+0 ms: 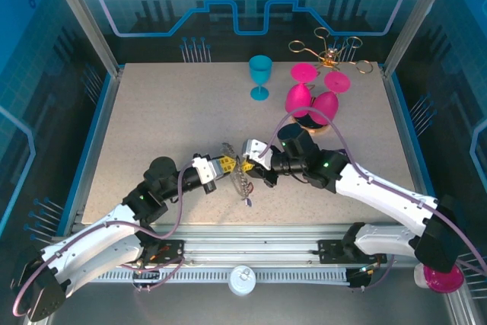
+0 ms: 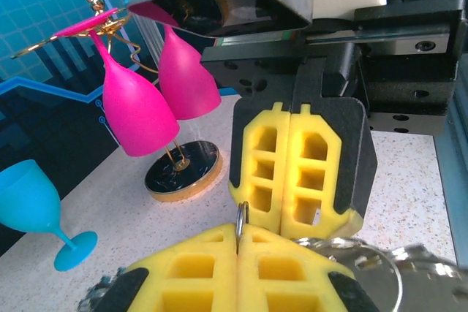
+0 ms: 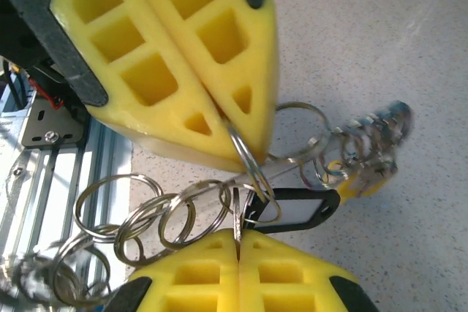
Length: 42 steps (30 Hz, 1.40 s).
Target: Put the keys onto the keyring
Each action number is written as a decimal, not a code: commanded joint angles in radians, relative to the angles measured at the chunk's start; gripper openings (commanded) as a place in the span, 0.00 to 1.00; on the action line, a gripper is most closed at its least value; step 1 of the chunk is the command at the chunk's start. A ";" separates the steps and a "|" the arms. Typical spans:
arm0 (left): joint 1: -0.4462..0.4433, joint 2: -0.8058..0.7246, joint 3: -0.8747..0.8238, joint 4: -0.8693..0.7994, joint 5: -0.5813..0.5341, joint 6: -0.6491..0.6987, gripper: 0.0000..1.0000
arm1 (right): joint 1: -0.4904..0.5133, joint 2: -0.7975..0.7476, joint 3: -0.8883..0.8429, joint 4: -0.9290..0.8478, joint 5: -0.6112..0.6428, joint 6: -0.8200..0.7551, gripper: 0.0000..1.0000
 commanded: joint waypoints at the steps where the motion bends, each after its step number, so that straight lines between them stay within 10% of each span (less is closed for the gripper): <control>1: 0.000 -0.006 0.001 0.092 0.023 -0.020 0.00 | 0.013 0.003 0.025 -0.037 -0.029 -0.016 0.00; 11: 0.010 -0.016 -0.019 0.063 0.070 -0.016 0.00 | -0.106 -0.148 -0.070 0.033 -0.101 0.041 0.39; 42: 0.016 0.067 0.011 0.102 0.200 -0.039 0.00 | -0.068 -0.084 -0.146 0.229 -0.188 -0.071 0.19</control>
